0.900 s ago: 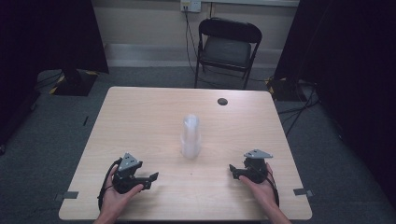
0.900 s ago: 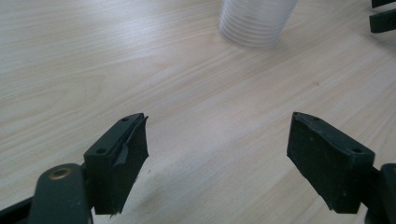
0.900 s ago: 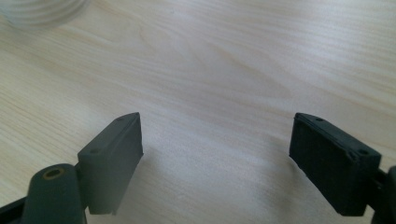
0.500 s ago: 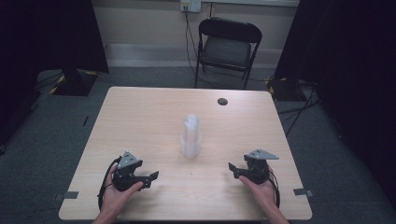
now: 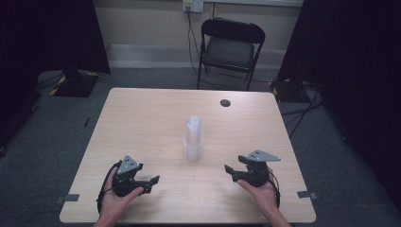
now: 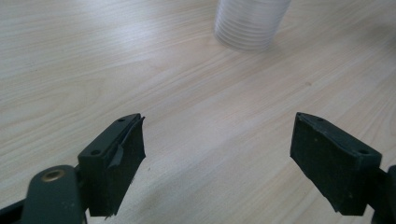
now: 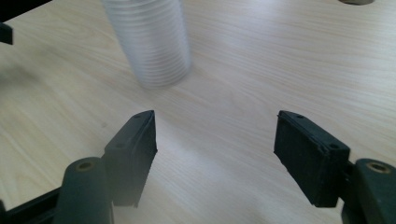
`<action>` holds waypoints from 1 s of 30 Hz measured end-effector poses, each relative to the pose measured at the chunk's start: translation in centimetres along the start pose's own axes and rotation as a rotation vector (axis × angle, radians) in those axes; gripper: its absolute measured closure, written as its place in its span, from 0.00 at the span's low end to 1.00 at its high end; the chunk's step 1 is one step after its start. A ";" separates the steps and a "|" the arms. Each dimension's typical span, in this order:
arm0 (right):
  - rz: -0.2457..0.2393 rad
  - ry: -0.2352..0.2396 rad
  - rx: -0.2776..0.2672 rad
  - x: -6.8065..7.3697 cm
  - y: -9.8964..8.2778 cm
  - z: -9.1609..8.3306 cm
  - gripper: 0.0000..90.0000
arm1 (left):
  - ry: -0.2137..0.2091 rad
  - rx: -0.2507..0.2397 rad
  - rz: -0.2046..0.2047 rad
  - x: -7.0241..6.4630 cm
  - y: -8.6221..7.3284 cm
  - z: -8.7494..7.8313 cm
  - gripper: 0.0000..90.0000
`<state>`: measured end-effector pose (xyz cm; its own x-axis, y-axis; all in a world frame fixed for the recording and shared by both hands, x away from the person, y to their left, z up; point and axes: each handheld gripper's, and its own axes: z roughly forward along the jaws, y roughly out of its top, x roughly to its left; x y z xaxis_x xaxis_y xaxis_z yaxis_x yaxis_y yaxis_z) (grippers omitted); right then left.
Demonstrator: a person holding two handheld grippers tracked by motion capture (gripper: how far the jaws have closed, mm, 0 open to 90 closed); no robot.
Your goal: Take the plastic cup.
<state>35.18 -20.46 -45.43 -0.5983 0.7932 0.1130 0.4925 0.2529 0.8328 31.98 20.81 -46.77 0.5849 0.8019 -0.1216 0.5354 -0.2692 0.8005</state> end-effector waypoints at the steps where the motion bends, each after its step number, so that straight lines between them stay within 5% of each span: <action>1: -0.002 0.009 0.001 0.1 0.1 0.0 0.33 | 0.000 0.004 -0.003 0.0 0.0 0.1 0.19; 22: -0.113 0.078 -0.107 2.1 4.9 0.0 0.52 | 0.008 0.015 0.012 -0.1 -0.1 0.2 0.20; 30: -0.131 0.105 -0.130 2.5 6.6 0.6 0.50 | 0.012 0.018 0.011 -0.2 -0.1 0.3 0.20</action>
<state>37.37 -16.47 -39.95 -0.7180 0.6943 0.0495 0.3244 0.2709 0.9063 32.04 20.52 -47.03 0.5835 0.8053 -0.1056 0.5399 -0.2875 0.7911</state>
